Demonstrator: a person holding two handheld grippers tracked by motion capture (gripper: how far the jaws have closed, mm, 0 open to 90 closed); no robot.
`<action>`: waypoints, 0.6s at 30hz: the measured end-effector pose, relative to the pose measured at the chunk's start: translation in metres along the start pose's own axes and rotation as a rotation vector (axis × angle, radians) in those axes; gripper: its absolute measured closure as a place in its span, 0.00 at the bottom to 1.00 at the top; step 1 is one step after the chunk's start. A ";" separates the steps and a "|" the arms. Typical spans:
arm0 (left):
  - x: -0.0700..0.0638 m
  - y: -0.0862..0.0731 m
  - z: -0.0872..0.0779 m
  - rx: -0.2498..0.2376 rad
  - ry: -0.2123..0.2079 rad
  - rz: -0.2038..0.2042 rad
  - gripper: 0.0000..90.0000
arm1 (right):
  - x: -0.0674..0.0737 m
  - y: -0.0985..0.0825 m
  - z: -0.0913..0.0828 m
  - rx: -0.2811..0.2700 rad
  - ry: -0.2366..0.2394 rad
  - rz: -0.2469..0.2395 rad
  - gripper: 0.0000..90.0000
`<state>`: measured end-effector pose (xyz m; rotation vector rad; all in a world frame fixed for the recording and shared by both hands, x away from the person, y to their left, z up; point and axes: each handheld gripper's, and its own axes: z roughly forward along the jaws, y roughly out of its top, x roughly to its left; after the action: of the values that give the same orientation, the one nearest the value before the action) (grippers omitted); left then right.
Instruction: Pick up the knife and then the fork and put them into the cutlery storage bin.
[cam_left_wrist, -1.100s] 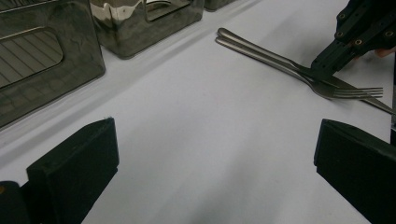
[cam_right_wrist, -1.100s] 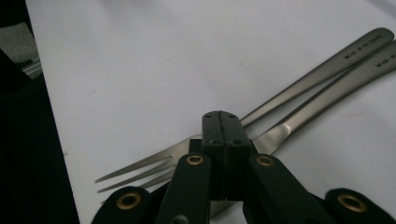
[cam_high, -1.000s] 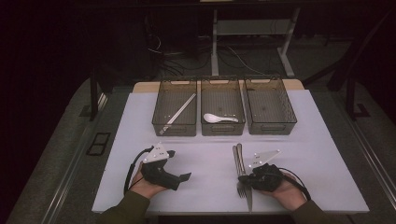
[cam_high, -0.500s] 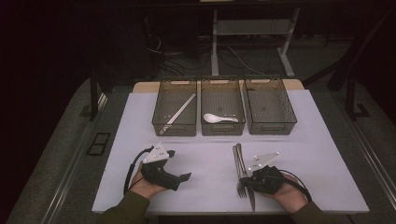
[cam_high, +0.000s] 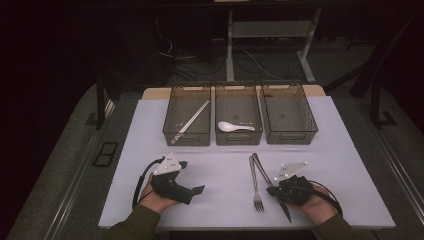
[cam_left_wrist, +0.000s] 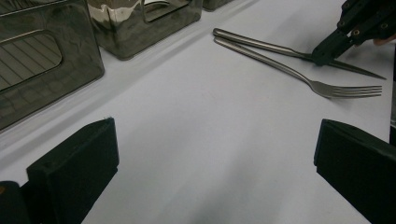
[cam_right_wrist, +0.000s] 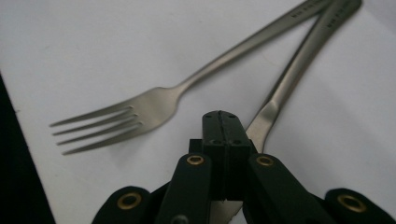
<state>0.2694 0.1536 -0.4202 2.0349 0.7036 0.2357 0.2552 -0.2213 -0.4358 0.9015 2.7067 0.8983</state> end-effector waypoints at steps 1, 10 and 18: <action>0.000 0.000 0.000 0.005 0.000 0.002 0.00 | -0.002 -0.001 -0.001 -0.002 -0.005 0.006 1.00; 0.001 -0.002 0.001 -0.002 -0.008 0.010 0.00 | -0.016 -0.006 -0.009 0.002 -0.057 0.032 1.00; 0.003 -0.004 0.001 -0.004 -0.015 0.020 0.00 | -0.019 -0.006 -0.017 -0.032 -0.047 0.063 1.00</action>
<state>0.2709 0.1557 -0.4241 2.0384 0.6732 0.2331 0.2621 -0.2447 -0.4266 0.9934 2.6300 0.9178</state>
